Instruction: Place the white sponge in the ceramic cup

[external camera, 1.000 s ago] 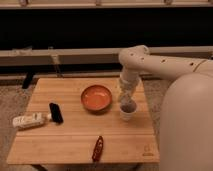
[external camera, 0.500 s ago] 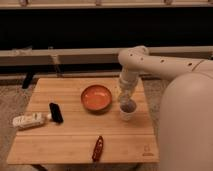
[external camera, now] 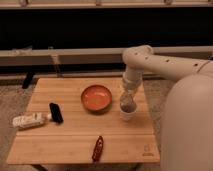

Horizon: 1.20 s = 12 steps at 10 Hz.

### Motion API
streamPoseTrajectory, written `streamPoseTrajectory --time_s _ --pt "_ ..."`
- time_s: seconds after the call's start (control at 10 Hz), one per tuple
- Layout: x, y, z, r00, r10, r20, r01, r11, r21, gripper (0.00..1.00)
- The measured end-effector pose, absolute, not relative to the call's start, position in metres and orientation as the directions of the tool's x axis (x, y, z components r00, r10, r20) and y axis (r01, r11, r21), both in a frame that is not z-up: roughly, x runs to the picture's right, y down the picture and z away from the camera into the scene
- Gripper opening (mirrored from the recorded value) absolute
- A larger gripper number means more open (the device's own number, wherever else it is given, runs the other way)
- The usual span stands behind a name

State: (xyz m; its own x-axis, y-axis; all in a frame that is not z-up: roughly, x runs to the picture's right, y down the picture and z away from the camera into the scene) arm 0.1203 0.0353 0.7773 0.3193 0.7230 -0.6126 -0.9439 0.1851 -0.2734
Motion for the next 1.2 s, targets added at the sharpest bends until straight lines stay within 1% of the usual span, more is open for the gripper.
streamPoseTrajectory --time_s 0.6,0.7,0.8,0.9,1.1,1.2 --pt "0.141 0.048 0.769 0.277 0.711 -0.646 -0.957 0.148 -0.248 0.00" --pt "0.144 0.049 0.767 0.279 0.711 -0.646 -0.957 0.150 -0.249 0.05" --pt "0.145 0.047 0.767 0.279 0.713 -0.643 -0.957 0.150 -0.249 0.13" --pt "0.140 0.045 0.769 0.281 0.716 -0.639 -0.956 0.151 -0.251 0.22" --pt "0.133 0.043 0.771 0.284 0.716 -0.637 -0.955 0.152 -0.254 0.45" --pt "0.136 0.044 0.770 0.283 0.716 -0.638 -0.955 0.152 -0.253 0.51"
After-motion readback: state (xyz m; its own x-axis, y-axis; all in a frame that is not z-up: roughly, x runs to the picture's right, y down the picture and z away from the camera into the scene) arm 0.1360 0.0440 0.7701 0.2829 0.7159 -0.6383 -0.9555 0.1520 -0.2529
